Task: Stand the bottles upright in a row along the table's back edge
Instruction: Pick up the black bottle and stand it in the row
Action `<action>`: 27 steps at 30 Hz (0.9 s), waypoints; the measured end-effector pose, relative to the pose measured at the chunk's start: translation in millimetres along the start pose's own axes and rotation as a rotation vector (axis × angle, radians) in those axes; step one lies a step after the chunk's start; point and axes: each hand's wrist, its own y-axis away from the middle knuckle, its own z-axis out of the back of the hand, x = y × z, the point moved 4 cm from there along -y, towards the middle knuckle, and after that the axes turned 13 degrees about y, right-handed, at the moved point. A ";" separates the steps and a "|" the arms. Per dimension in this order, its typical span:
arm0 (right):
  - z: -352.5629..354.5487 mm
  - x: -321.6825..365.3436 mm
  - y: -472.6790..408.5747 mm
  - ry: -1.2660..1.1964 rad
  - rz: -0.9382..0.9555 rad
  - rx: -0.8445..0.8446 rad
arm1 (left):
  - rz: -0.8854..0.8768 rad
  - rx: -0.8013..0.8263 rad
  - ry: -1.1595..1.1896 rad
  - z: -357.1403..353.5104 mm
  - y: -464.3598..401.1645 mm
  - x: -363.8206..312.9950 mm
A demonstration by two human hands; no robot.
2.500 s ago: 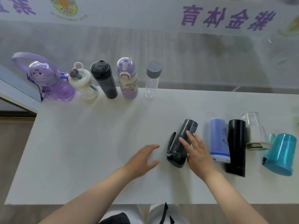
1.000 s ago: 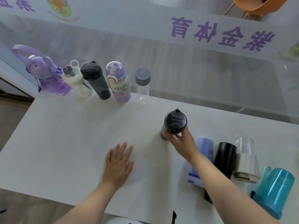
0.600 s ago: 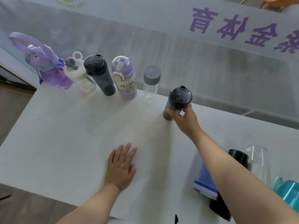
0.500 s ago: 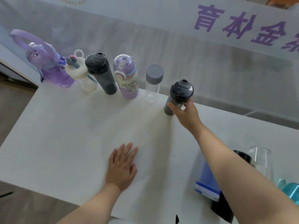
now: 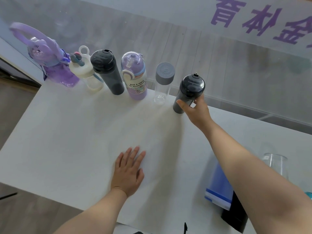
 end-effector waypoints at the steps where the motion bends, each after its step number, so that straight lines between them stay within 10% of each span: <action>1: 0.3 0.4 0.6 0.003 0.009 0.009 | 0.002 0.003 -0.002 0.3 -0.1 0.1; 27: 74.6 -146.5 211.2 1.042 0.459 0.161 | 0.037 0.012 -0.075 1.3 -0.3 -3.6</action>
